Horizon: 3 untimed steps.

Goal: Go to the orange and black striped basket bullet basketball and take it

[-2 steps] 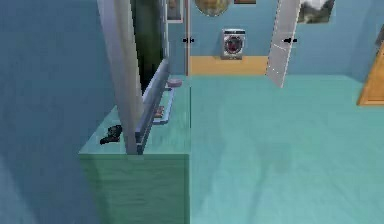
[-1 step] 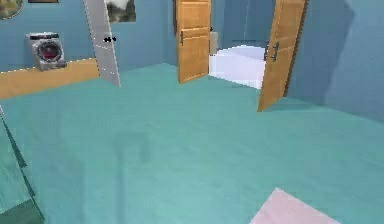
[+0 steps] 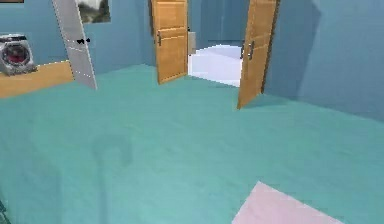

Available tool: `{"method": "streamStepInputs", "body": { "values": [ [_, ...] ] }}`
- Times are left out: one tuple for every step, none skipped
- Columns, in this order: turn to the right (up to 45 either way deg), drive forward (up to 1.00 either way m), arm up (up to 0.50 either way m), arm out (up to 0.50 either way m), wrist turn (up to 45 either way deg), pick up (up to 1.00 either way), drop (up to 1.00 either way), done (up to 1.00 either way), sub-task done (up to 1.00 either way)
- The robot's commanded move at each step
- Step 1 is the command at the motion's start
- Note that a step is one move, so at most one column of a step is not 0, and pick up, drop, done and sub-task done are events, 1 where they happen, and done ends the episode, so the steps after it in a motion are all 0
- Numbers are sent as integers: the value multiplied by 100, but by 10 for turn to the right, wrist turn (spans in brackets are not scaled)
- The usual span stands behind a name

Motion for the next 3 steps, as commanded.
{"method": "streamStepInputs", "body": {
  "values": [
    [0, 100, 0, 0, 0, 0, 0, 0, 0],
    [30, 0, 0, 0, 0, 0, 0, 0, 0],
    [0, 100, 0, 0, 0, 0, 0, 0, 0]
  ]
}}
